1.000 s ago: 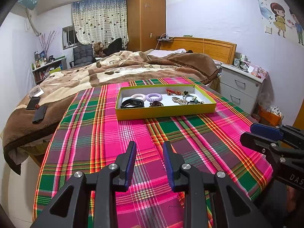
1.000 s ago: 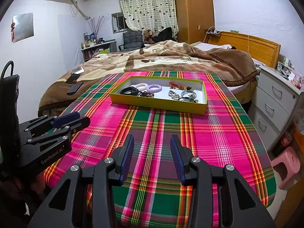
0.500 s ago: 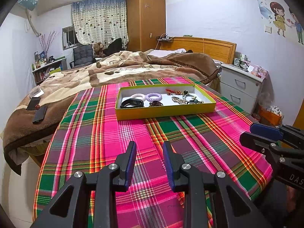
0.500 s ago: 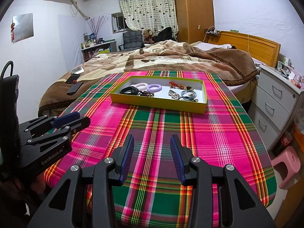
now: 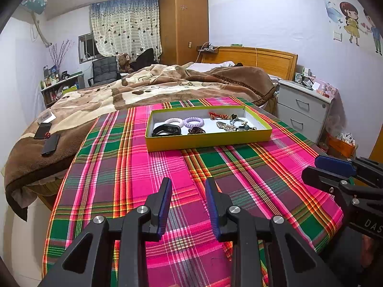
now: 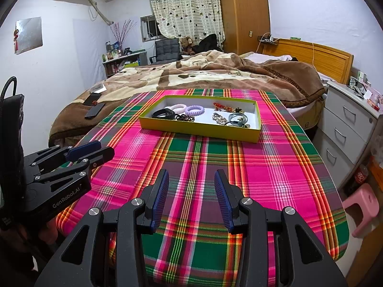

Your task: Organize jewelry

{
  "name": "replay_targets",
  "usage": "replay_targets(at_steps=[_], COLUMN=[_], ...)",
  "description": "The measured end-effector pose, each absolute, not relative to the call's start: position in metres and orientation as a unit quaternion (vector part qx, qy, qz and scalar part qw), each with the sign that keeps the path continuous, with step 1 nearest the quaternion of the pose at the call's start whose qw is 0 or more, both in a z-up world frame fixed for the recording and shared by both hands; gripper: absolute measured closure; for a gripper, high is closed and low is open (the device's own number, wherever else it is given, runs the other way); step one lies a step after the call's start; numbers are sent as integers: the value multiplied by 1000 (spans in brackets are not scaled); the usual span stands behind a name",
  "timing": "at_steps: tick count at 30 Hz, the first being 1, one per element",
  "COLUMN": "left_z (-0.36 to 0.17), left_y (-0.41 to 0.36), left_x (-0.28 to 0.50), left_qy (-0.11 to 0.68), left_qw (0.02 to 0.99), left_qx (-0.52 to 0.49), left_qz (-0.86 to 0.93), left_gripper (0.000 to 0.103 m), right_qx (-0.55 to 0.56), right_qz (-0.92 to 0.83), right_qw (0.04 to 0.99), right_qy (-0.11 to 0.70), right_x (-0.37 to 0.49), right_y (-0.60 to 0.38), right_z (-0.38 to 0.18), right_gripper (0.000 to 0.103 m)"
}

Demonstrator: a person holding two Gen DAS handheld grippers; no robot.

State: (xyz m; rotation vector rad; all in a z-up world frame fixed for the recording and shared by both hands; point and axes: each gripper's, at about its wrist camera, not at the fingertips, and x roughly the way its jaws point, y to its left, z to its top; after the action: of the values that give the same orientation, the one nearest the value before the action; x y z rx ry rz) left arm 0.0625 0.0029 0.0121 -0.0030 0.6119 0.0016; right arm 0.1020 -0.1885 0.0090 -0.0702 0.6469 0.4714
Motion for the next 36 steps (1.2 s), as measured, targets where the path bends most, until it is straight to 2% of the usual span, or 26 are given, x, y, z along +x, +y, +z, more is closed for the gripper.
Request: replay_targets(at_steps=[36], left_z=[13], left_y=[-1], left_x=[64], left_qy=[310], left_qw=[951], left_qx=[1], left_qz=[6], left_gripper=[75], right_qx=[-34], right_qz=[229], right_qw=[920], right_qy=[315], right_x=[102], right_y=[-189], right_z=[10], right_gripper=[62])
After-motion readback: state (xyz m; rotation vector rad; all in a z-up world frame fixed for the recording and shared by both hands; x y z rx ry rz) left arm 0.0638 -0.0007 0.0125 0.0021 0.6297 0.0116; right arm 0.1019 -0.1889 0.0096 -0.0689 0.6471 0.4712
